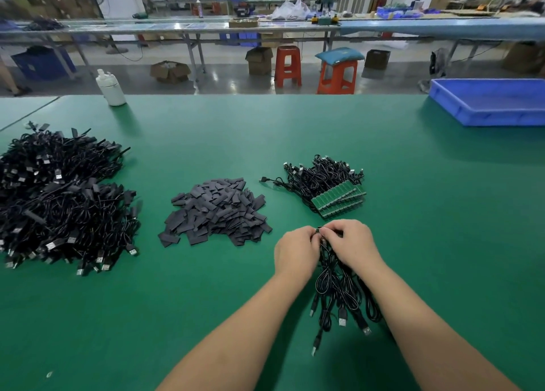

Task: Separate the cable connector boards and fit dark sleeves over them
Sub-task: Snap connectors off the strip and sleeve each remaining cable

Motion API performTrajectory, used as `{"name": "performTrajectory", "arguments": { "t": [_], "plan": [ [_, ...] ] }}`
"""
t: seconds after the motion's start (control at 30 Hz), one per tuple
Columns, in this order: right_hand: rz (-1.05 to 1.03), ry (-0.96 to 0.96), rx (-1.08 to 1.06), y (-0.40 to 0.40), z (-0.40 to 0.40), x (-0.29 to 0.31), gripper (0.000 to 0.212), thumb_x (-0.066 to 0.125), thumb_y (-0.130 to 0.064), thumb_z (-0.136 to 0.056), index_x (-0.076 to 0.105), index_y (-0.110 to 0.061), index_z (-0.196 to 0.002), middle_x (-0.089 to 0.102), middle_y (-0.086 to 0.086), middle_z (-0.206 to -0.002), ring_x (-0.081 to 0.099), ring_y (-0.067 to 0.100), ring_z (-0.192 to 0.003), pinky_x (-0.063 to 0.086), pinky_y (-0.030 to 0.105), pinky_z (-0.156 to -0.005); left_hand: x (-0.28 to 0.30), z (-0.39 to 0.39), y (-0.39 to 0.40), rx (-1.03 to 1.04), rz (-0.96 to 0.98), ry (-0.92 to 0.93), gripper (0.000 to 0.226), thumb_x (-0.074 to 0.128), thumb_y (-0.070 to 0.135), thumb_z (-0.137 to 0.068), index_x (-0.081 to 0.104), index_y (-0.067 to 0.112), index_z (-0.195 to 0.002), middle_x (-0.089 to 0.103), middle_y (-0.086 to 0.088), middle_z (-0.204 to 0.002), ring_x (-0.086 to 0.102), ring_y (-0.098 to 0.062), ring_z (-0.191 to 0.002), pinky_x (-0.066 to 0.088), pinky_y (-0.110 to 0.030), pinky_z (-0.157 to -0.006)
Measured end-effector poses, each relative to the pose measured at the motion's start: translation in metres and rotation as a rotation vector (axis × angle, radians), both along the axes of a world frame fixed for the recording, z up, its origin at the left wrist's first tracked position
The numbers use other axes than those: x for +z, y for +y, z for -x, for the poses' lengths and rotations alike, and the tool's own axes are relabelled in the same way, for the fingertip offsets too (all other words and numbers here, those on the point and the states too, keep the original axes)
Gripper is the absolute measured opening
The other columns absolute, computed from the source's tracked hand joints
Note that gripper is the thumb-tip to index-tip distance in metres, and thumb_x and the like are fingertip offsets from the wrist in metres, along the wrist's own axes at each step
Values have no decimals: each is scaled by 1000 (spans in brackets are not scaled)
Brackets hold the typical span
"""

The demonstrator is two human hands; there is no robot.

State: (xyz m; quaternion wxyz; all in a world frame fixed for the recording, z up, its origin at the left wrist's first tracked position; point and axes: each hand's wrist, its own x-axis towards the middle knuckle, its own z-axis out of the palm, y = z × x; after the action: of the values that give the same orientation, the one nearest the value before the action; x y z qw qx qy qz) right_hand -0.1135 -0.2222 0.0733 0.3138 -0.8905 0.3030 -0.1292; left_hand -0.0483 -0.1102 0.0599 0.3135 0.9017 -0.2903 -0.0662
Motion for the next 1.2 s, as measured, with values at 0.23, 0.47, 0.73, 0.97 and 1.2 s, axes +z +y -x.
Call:
{"name": "performTrajectory", "arguments": {
  "t": [0.23, 0.47, 0.73, 0.97, 1.2],
  "plan": [
    [-19, 17, -52, -22, 7, -7, 17, 56, -25, -99, 73, -24, -98, 69, -8, -89, 60, 22, -96, 50, 36, -83, 1, -12, 13, 59, 409, 375, 20, 59, 21, -97, 69, 17, -80, 73, 0, -81, 68, -16, -73, 53, -30, -72],
    [142, -53, -87, -29, 10, 0, 31, 48, -34, -102, 63, -22, -126, 68, -6, -117, 61, 12, -105, 50, 33, -91, 18, -39, 43, -157, 704, 1105, 17, 67, 18, -90, 75, 9, -102, 73, 0, -96, 66, -13, -77, 53, -27, -70],
    [-1044, -218, 65, 64, -29, -1, 29, 41, -36, -105, 65, -21, -110, 71, 6, -87, 65, 17, -63, 50, 29, -59, 11, -62, 61, 46, 665, 942, 8, 69, 16, -89, 75, 12, -92, 61, 2, -70, 35, -8, -51, 23, -25, -51],
    [-1182, -247, -54, 90, -41, -24, 16, 61, -11, -97, 65, -3, -110, 74, 14, -95, 70, 17, -70, 60, 29, -61, -5, -74, 87, 51, 506, 705, 8, 66, 10, -90, 72, 10, -85, 66, 0, -65, 42, -10, -48, 34, -18, -45],
    [-978, -164, -74, 74, -40, -47, 19, 63, -4, -93, 64, -14, -109, 73, 10, -98, 73, 17, -73, 60, 32, -78, -19, -141, 148, 276, -124, -80, 49, 48, -7, -81, 71, 32, -101, 69, 8, -99, 61, -16, -90, 51, -30, -74]
  ]
}}
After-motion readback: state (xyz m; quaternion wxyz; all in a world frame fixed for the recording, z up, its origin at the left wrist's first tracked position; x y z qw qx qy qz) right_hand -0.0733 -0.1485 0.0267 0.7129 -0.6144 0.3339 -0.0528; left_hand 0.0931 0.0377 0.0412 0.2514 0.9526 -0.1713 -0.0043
